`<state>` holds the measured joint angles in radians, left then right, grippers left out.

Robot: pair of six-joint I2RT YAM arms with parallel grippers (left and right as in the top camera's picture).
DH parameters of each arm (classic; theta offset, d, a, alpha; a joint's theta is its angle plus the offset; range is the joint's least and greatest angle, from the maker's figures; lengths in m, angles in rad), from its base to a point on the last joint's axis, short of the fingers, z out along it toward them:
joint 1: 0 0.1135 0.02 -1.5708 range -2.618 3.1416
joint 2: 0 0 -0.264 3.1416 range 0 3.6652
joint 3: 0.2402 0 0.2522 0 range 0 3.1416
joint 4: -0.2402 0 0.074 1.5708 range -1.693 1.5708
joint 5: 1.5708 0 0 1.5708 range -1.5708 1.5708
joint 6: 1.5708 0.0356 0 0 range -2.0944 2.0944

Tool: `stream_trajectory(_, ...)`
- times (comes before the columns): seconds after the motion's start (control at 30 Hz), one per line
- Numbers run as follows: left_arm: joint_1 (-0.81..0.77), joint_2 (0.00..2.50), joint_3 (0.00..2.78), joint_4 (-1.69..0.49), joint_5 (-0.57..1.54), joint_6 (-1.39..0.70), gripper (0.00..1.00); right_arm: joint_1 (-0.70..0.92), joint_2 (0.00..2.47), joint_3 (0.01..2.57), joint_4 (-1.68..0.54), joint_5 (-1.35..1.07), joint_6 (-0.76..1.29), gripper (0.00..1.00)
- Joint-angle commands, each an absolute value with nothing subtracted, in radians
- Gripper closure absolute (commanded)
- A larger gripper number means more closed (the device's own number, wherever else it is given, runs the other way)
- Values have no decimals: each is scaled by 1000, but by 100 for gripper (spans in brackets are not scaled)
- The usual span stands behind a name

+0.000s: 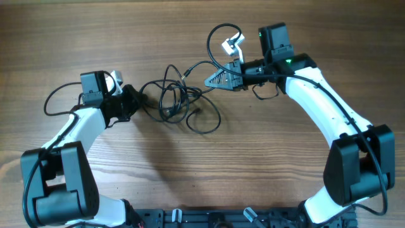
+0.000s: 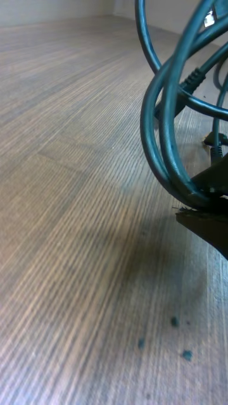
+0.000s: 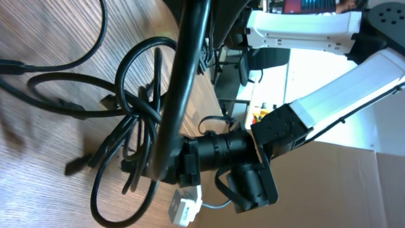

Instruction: Untangle cables

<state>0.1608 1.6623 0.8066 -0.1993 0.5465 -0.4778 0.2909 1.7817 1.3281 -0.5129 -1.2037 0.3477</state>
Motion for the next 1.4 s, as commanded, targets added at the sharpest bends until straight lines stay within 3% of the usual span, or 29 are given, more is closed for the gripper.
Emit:
stream_trajectory(0.0, 225, 1649, 809, -212, 443, -530, 90, 269, 1754, 1327, -555, -1189, 314, 96)
stream_trajectory(0.13, 245, 1649, 809, -221, 444, -533, 91, 269, 1754, 1327, -616, -1046, 315, 96)
stream_trajectory(0.3, 244, 1649, 809, -220, 455, -537, 88, 271, 1758, 1327, -632, -1034, 319, 96)
stream_trajectory(0.43, 244, 1649, 809, -220, 481, -536, 70, 276, 1760, 1326, -659, -871, 445, 96)
stream_trajectory(0.47, 244, 1649, 809, -219, 490, -536, 58, 285, 1761, 1326, -658, -861, 456, 96)
stream_trajectory(0.6, 240, 1649, 809, -213, 512, -532, 30, 313, 1761, 1326, -658, -848, 458, 96)
stream_trajectory(0.7, 239, 1649, 809, -190, 598, -508, 21, 329, 1761, 1326, -664, -761, 506, 96)
stream_trajectory(0.87, 239, 1649, 809, -167, 719, -476, 20, 370, 1762, 1326, -665, -677, 560, 96)
stream_trajectory(1.37, 211, 1649, 809, -167, 722, -476, 22, 406, 1762, 1321, -791, -180, 611, 95)
